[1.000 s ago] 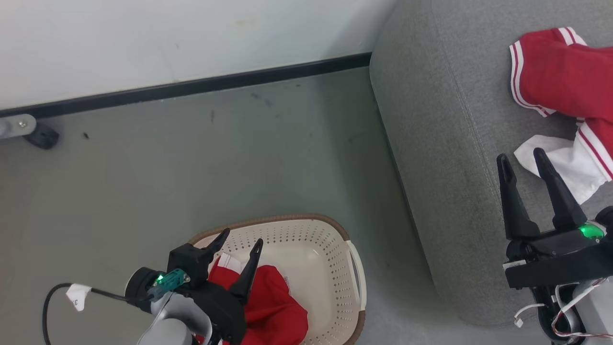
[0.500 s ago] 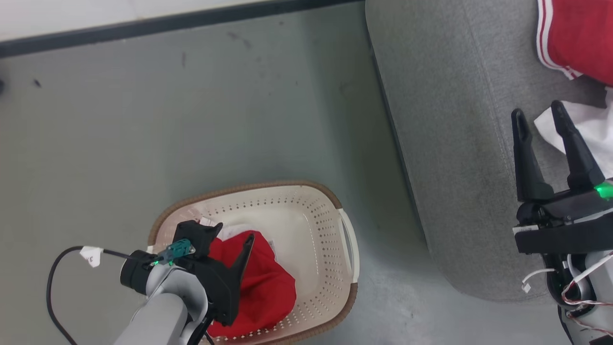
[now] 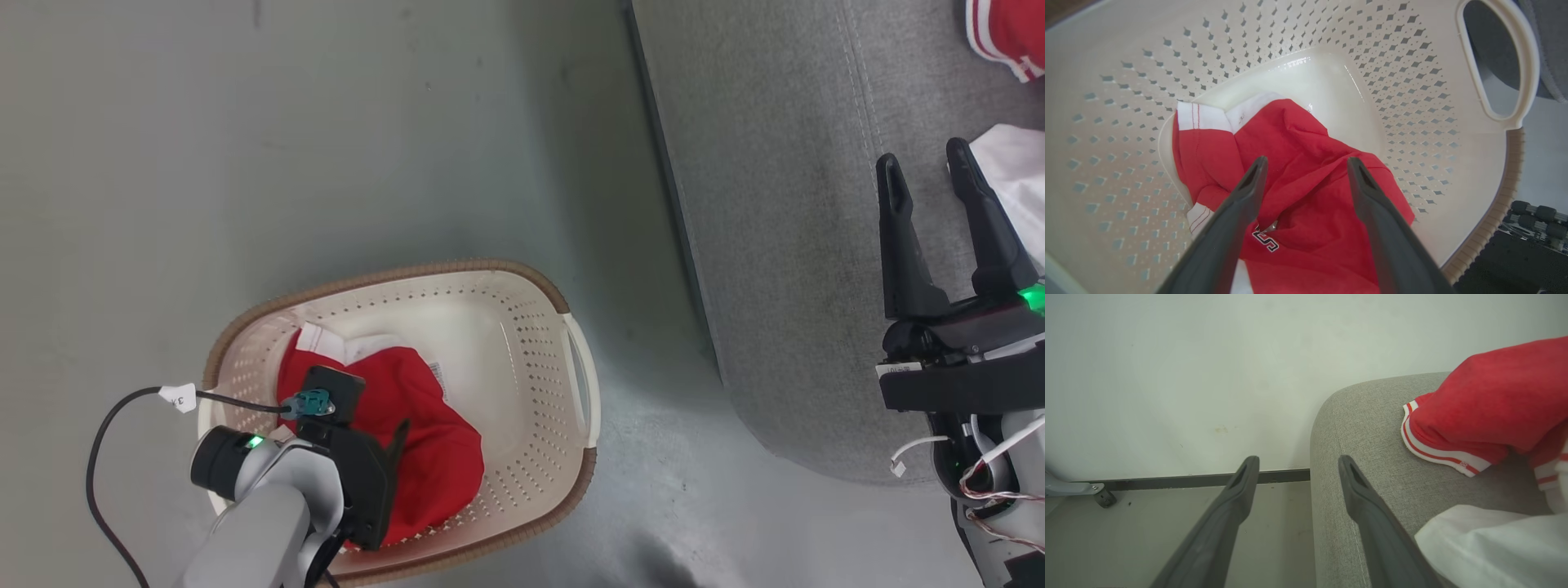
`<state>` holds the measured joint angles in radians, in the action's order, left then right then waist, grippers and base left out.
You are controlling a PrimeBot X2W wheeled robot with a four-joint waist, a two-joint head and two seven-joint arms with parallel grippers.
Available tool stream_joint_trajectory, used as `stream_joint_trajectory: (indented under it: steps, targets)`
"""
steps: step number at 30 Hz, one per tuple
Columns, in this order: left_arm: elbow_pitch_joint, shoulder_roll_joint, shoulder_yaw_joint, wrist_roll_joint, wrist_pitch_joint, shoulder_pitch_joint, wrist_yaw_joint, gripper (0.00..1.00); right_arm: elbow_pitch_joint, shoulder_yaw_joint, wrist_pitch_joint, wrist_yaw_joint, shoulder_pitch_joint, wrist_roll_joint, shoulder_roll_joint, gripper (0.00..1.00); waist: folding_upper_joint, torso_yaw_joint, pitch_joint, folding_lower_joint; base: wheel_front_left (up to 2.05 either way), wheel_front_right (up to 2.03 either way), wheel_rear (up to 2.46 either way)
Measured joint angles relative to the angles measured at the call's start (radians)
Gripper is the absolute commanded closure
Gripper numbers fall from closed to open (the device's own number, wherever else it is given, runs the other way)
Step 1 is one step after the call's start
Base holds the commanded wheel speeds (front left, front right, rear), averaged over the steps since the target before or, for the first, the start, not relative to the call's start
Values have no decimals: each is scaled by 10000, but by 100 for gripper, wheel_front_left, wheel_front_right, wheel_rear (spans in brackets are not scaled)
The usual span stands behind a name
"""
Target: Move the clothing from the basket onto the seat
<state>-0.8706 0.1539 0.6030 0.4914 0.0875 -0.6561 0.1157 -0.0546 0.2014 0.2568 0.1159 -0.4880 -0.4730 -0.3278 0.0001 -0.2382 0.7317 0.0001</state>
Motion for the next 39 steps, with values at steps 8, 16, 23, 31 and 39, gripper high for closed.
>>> stream_joint_trajectory:
  steps: [8, 16, 23, 31, 39]
  targets:
    - [-863, 42, 180, -2, 443, -426, 58, 0, -2, -23, 0, 75, -270, 159, 71, 0, 0, -270, 561, 0, 0, 0, 0]
    - [-1569, 48, 347, -90, 773, -862, 77, 0, 69, -104, 0, 77, -373, 176, 157, 0, 0, -580, 1051, 0, 0, 0, 0]
    - [-2146, 109, 673, -270, 1189, -1154, 77, 0, 71, -128, 0, 77, -526, 249, 299, 0, 0, -813, 1401, -1, 0, 0, 0]
    - [-2652, 79, 961, -560, 1547, -1220, 81, 0, 61, -19, 0, 77, -569, 249, 380, 0, 0, -1060, 1696, -1, 0, 0, 0]
    - [-3030, -36, 1104, -577, 1781, -1413, 81, 4, 35, 44, 0, 79, -573, 249, 384, 0, -1, -1199, 1908, -1, 0, 0, 0]
